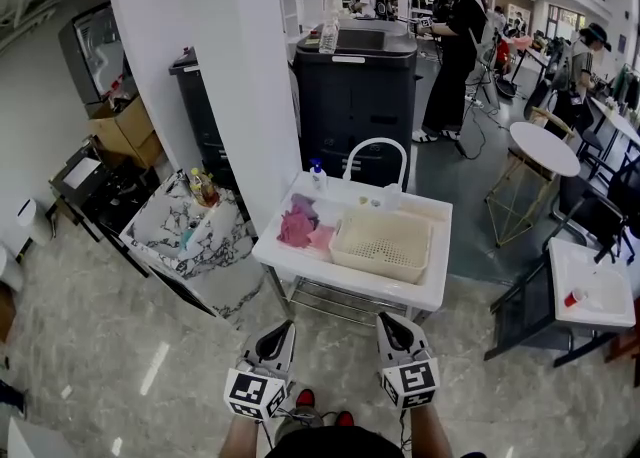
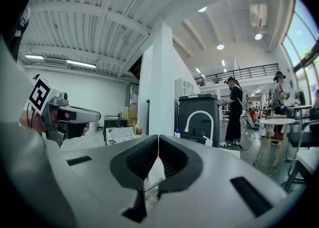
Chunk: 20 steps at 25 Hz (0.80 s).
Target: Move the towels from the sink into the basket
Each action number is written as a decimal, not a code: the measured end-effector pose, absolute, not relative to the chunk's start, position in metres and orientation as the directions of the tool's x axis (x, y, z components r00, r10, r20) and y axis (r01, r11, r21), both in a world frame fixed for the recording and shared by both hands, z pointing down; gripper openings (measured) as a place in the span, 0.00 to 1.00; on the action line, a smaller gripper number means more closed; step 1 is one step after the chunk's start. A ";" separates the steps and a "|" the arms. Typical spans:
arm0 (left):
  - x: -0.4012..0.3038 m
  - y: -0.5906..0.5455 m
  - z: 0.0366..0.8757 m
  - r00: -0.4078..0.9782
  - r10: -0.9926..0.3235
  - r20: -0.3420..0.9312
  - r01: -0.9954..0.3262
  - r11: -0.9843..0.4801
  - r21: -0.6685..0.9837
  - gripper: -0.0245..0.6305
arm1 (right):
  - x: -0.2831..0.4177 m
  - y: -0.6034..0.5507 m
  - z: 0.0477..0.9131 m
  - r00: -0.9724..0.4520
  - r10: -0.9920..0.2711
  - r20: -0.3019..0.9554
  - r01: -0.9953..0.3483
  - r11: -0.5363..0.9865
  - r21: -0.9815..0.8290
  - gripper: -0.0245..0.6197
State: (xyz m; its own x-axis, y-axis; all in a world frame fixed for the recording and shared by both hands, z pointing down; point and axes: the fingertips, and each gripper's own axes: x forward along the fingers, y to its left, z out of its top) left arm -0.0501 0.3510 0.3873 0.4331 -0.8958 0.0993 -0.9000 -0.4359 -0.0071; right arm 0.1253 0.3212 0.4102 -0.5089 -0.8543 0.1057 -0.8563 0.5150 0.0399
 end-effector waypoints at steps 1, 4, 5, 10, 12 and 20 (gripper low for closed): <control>-0.051 0.351 0.387 0.431 -0.897 0.099 -0.901 -0.434 -0.007 0.04 | 0.125 0.321 0.409 -0.509 -0.854 0.104 -0.856 0.515 0.039 0.08; -0.054 0.352 0.386 0.419 -0.902 0.100 -0.907 -0.422 -0.009 0.04 | 0.123 0.320 0.408 -0.516 -0.851 0.100 -0.853 0.521 0.037 0.08; -0.055 0.352 0.386 0.415 -0.904 0.099 -0.908 -0.418 -0.009 0.04 | 0.121 0.319 0.408 -0.521 -0.848 0.099 -0.850 0.526 0.035 0.08; -0.058 0.348 0.387 0.401 -0.911 0.097 -0.915 -0.404 -0.008 0.04 | 0.110 0.314 0.413 -0.547 -0.832 0.096 -0.834 0.551 0.020 0.08; -0.060 0.340 0.386 0.398 -0.912 0.097 -0.916 -0.401 -0.012 0.04 | 0.107 0.307 0.415 -0.552 -0.828 0.099 -0.831 0.556 0.016 0.08; -0.071 0.269 0.390 0.430 -0.897 0.104 -0.901 -0.434 -0.017 0.04 | 0.097 0.244 0.418 -0.528 -0.844 0.095 -0.848 0.530 -0.013 0.08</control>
